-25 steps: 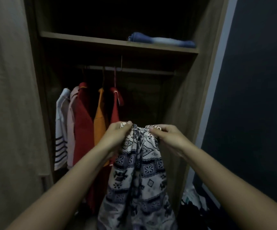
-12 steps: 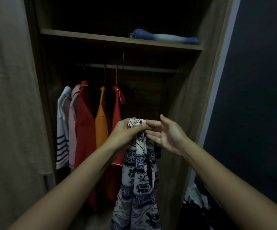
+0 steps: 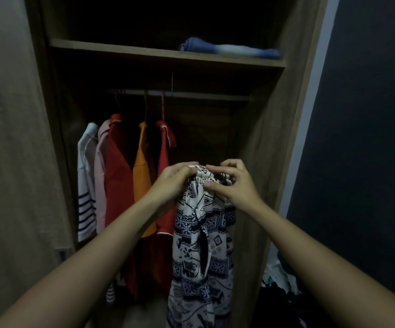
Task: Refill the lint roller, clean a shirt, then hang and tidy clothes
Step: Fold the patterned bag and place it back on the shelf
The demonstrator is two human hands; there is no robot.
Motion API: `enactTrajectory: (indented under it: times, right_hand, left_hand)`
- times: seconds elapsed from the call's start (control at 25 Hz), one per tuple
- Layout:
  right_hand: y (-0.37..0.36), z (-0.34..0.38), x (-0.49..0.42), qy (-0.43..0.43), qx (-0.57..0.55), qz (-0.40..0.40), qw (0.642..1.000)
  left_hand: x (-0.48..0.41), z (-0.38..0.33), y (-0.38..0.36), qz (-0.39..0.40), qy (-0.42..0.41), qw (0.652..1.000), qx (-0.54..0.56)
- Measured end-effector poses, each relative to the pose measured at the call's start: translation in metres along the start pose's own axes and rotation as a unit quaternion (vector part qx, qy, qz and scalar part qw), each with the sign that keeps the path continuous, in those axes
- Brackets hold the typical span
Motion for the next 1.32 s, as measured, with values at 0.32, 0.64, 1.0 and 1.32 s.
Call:
enactTrajectory:
  times: [0.32, 0.64, 1.0, 1.32]
  right_hand:
    - [0.007, -0.033, 0.002, -0.114, -0.083, 0.085, 0.986]
    - [0.007, 0.001, -0.003, -0.007, -0.054, 0.163, 0.985]
    - [0.022, 0.012, -0.012, 0.016, -0.027, 0.079, 0.996]
    - [0.020, -0.003, -0.008, 0.034, 0.018, 0.107, 0.994]
  left_hand:
    - [-0.001, -0.004, 0.024, 0.086, -0.062, 0.966, -0.237]
    - [-0.004, -0.012, 0.030, 0.051, -0.172, 0.944, -0.278]
    - [0.000, -0.030, 0.026, 0.066, -0.241, 0.899, -0.360]
    - [-0.020, -0.037, -0.003, 0.210, -0.076, 0.689, -0.689]
Point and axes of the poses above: each hand's wrist, its own x-axis away from the middle knuckle, its own y-axis out of the back of the hand, z = x × y, the point moved 5 cm from there along -x, towards the middle knuckle, and after that the axes turned 3 degrees about -y, right-handed, at the moved point
